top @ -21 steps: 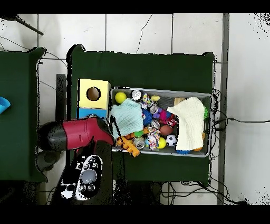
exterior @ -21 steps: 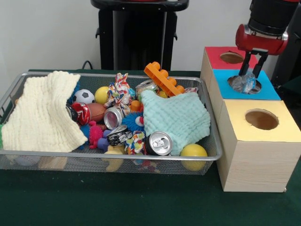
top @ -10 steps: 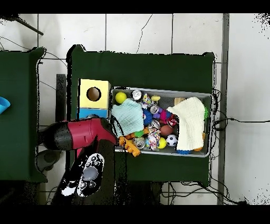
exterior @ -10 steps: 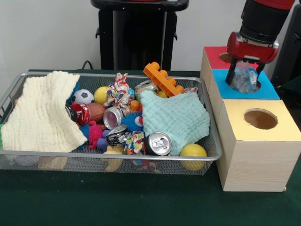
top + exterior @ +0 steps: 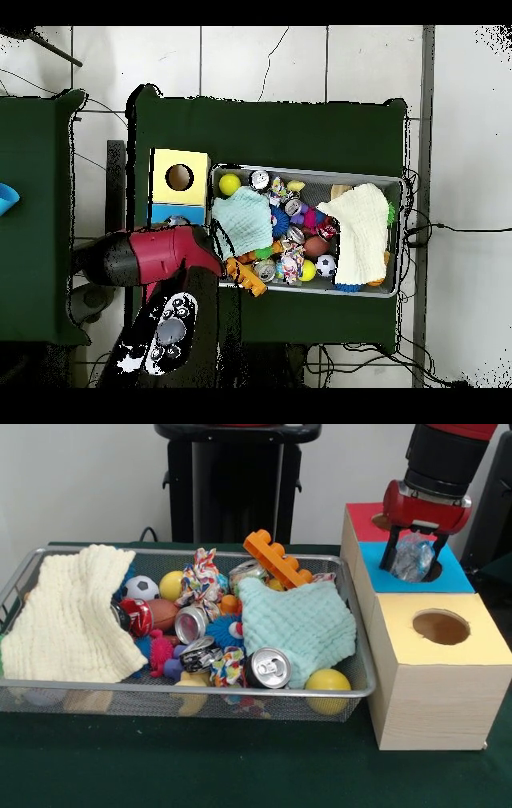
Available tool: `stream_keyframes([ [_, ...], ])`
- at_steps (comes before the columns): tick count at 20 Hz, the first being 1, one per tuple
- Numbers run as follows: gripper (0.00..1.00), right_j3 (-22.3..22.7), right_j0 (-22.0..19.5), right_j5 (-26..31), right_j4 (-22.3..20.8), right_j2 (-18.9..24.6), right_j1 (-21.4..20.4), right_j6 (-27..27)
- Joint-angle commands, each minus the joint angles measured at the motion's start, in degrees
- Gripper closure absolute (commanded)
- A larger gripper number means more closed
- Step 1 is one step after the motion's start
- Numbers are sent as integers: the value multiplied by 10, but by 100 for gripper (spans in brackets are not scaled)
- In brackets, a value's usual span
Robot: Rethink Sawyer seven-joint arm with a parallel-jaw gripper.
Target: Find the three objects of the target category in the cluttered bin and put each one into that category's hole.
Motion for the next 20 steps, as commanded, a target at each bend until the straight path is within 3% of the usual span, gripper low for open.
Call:
stream_keyframes([
  [1, 0, 11, -42, -134, -64, -12, 138, 68],
  [10, 0, 21, -59, -96, -51, 8, 110, 48],
  [18, 0, 17, -62, -92, -46, 10, 110, 50],
  [19, 100, 17, -62, -91, -45, 11, 110, 50],
  [20, 100, 17, -63, -91, -45, 11, 110, 50],
])
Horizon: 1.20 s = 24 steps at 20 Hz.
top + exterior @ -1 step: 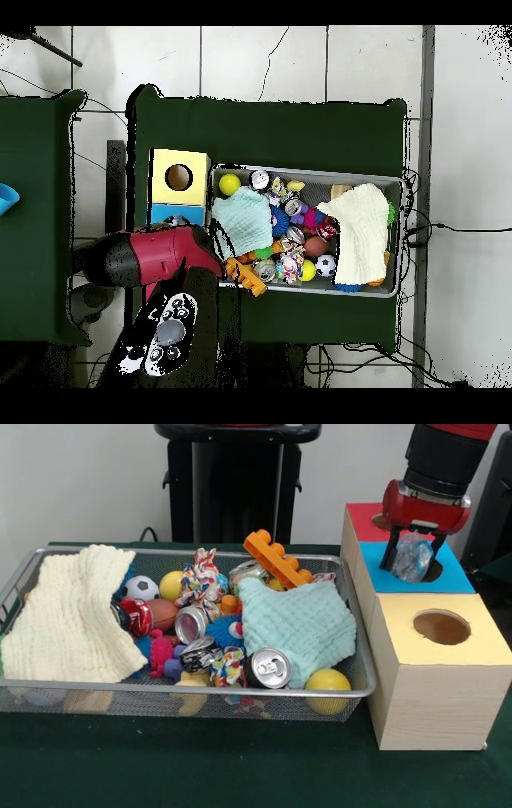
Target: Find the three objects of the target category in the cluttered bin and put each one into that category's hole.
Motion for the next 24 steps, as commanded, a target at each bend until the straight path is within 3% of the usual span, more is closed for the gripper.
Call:
stream_keyframes([
  [1, 100, 16, -62, -91, -44, 14, 110, 51],
  [14, 100, 19, -64, -93, -48, 16, 107, 47],
  [15, 0, 20, -64, -96, -47, 15, 107, 50],
  [24, 0, 17, -69, -89, -55, 22, 108, 37],
])
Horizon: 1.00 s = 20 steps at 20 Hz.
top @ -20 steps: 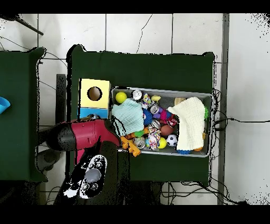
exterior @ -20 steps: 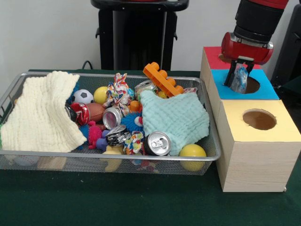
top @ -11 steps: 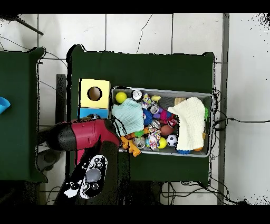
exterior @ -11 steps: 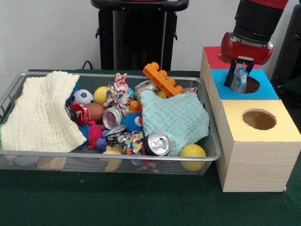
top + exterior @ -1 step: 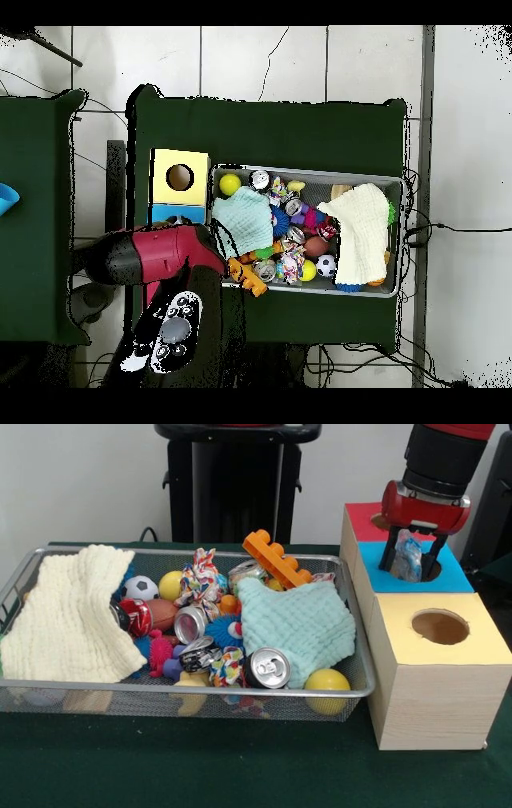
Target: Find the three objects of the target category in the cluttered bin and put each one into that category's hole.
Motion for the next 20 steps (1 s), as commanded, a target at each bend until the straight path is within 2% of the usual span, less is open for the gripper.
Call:
stream_keyframes([
  [1, 0, 16, -61, -89, -55, 11, 110, 38],
  [10, 0, 18, -62, -81, -53, 13, 104, 35],
  [20, 0, 40, -74, 3, -38, 26, 34, 8],
])
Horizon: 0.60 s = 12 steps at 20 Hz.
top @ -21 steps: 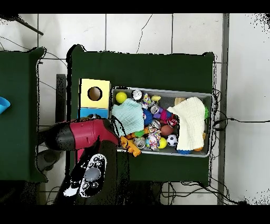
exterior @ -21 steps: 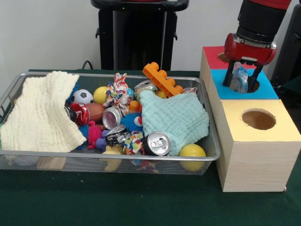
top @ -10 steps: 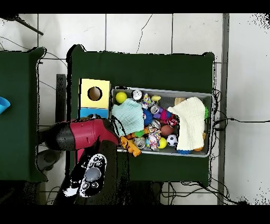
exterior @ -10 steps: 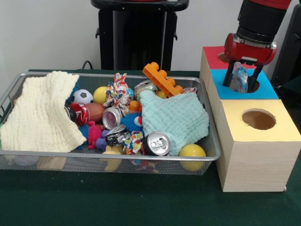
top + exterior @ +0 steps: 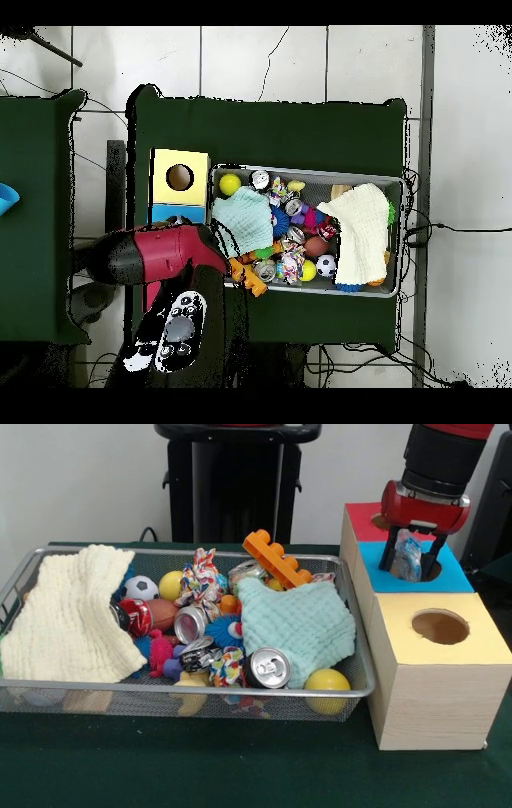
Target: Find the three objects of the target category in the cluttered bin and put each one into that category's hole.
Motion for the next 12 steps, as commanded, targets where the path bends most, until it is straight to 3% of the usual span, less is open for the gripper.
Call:
stream_keyframes([
  [1, 0, 35, -68, 10, -38, 19, 34, 5],
  [12, 0, 42, -69, 49, -44, 24, 1, 0],
])
